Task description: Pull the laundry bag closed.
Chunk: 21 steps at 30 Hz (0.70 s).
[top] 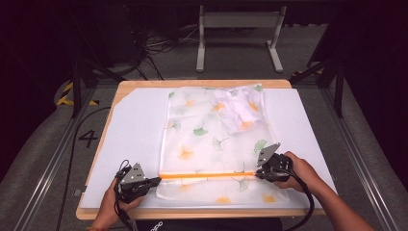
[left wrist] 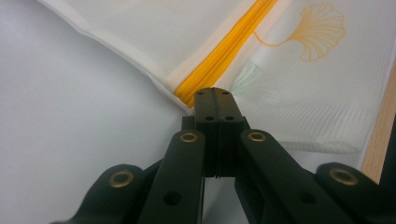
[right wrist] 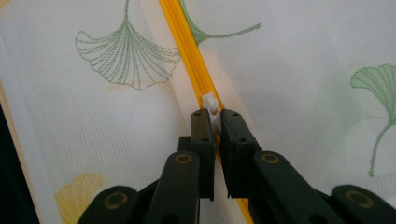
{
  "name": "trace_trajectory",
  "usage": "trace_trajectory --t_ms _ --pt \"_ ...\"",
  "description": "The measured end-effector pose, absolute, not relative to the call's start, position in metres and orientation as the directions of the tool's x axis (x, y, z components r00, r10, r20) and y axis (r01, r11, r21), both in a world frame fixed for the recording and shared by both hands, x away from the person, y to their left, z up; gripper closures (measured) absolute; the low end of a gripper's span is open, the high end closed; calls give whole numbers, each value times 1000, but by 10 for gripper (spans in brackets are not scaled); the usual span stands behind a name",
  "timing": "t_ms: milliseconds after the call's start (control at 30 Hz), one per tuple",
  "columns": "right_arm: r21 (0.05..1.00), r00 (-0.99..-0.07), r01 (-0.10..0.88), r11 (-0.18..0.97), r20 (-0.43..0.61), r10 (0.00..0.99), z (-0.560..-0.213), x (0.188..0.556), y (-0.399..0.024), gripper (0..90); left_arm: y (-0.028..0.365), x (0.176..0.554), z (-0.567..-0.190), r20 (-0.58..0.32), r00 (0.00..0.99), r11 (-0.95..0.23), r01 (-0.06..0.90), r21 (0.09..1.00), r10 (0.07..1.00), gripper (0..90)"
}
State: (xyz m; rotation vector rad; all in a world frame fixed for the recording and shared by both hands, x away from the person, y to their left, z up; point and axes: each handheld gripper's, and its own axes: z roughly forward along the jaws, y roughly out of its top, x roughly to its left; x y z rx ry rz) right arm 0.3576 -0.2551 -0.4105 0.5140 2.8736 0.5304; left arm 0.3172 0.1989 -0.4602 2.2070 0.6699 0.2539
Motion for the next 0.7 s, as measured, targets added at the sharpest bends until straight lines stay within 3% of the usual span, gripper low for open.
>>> trace_trajectory --t_ms 700 --pt "358 -911 337 871 -108 397 -409 356 -275 845 199 317 -460 -36 840 -541 382 750 542 900"
